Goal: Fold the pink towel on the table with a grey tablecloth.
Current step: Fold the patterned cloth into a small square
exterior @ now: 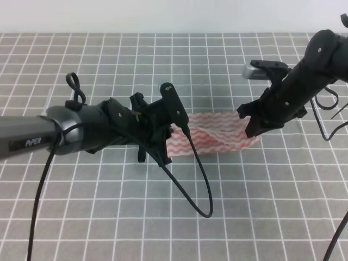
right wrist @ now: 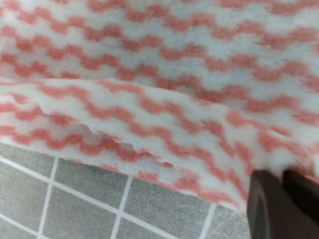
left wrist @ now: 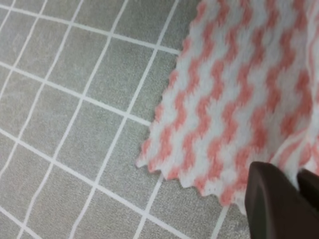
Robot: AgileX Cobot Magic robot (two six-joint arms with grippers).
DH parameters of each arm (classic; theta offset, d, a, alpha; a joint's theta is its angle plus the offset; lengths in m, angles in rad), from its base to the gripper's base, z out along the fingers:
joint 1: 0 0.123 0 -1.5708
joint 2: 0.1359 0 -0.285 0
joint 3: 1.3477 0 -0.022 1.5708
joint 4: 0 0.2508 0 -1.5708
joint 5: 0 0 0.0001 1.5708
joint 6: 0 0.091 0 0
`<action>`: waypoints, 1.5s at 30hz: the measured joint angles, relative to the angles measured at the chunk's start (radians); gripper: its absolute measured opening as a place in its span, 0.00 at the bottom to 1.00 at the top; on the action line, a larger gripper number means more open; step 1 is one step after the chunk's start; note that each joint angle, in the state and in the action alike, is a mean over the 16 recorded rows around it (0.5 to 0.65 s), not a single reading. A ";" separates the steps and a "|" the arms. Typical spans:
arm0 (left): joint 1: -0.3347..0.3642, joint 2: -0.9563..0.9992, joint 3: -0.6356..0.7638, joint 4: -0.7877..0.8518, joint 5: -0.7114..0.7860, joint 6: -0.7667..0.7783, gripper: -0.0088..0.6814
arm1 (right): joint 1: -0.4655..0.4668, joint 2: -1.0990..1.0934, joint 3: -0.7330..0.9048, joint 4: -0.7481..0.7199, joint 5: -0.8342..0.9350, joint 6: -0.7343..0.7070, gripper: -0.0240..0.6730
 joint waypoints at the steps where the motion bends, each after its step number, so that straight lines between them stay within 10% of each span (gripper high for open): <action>1: 0.000 -0.001 0.000 0.000 0.000 0.000 0.01 | 0.000 0.002 0.000 0.002 0.000 0.000 0.02; 18: 0.000 0.001 -0.001 0.001 -0.001 0.001 0.01 | 0.000 0.005 0.000 0.011 0.014 -0.002 0.21; 45: 0.000 -0.003 0.000 0.000 -0.001 0.000 0.01 | 0.000 0.005 0.000 0.005 -0.018 -0.001 0.03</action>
